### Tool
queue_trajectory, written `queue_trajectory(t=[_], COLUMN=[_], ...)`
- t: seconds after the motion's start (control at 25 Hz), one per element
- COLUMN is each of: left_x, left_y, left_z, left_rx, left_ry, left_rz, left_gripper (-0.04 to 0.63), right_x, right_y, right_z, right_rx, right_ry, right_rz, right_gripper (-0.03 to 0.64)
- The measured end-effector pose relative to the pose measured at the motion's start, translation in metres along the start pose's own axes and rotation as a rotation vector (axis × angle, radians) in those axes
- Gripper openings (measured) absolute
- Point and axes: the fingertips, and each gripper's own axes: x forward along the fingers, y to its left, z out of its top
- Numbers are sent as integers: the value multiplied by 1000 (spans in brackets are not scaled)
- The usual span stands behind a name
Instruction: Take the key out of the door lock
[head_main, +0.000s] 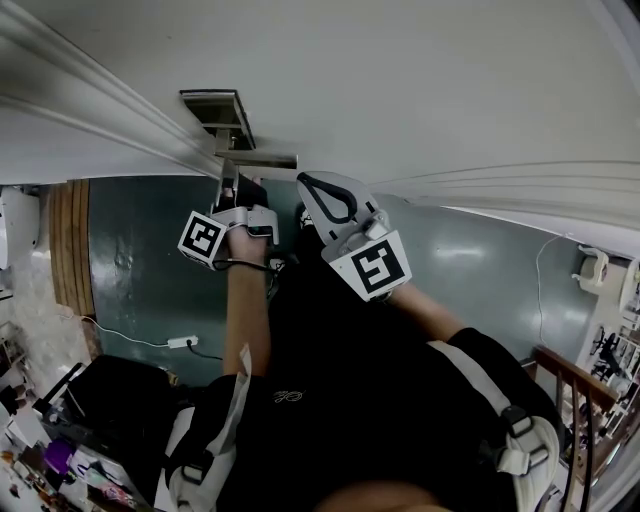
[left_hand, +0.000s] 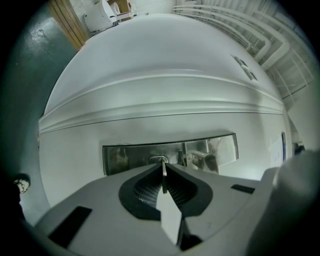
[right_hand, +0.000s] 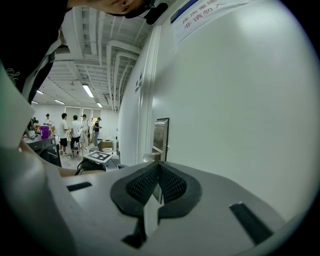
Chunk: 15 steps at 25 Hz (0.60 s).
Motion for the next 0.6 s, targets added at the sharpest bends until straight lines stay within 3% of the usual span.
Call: queue_trajectory(t=[0.6], left_x=[-14], left_y=[-3], left_z=[2], left_rx=[12], left_ry=[5], left_rz=[-6], left_gripper=[34], right_x=[-1], right_y=[8], right_z=[0], right_rx=[10], right_ry=[-1], right_rz=[4], right_gripper=[9])
